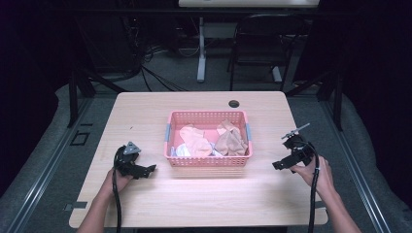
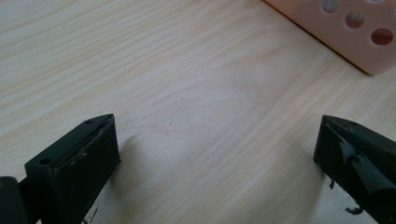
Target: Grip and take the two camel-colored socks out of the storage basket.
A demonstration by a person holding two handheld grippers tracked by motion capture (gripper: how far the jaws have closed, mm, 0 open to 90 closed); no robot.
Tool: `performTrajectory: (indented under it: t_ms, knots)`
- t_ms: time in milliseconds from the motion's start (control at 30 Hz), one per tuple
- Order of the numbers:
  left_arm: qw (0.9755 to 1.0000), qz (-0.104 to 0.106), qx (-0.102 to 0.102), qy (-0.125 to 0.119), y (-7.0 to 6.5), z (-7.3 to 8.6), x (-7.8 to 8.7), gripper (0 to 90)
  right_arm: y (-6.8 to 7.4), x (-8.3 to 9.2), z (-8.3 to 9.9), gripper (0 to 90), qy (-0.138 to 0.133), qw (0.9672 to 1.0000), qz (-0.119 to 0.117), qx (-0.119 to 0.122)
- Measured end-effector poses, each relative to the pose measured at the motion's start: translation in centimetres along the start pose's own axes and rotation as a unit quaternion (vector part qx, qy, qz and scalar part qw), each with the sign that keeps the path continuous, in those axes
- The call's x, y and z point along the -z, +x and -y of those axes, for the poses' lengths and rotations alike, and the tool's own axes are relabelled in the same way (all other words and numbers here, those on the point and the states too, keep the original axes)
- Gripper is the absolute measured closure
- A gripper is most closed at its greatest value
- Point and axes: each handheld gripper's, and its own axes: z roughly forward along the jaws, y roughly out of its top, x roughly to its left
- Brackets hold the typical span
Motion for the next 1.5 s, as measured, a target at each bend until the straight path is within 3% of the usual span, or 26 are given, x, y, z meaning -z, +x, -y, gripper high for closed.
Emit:
performTrajectory:
  t_ms: [33,200,367,600,700,967,1233,1400,1500]
  knots:
    - [1.0000,-0.001,0.000,0.001,0.0,0.0,0.0,0.0,0.1,0.1,-0.1,0.0,-0.005,0.9999,-0.008,-0.004]
    - [1.0000,-0.001,0.001,0.000,0.0,0.0,0.1,0.0,0.4,1.3,-1.2,0.0,0.001,0.9999,-0.007,0.009]
    - [1.0000,-0.001,0.000,0.000,0.0,0.0,0.1,0.0,1.5,3.0,-3.4,0.0,-0.018,0.9993,-0.020,0.025]
    - [1.0000,-0.001,0.000,0.000,0.0,0.0,0.1,0.0,3.3,4.6,-6.3,1.8,-0.021,0.9979,-0.016,0.059]
    - [1.0000,-0.001,0.000,0.000,0.0,0.0,0.1,0.0,4.1,5.0,-7.5,3.8,-0.034,0.9969,-0.021,0.068]
    - [1.0000,-0.001,0.000,0.000,0.0,0.0,0.1,0.0,6.3,5.1,-10.9,3.7,-0.030,0.9944,-0.028,0.098]
    - [1.0000,-0.001,0.000,0.001,0.0,0.0,0.1,0.0,8.5,4.1,-13.3,22.7,-0.020,0.9908,-0.043,0.126]
    - [1.0000,-0.001,0.000,0.000,0.0,0.0,0.1,0.0,9.3,3.1,-14.1,30.8,-0.018,0.9906,-0.053,0.125]
    - [1.0000,-0.001,0.000,0.001,0.0,0.1,0.1,0.0,9.7,1.9,-14.7,40.3,0.002,0.9899,-0.060,0.128]
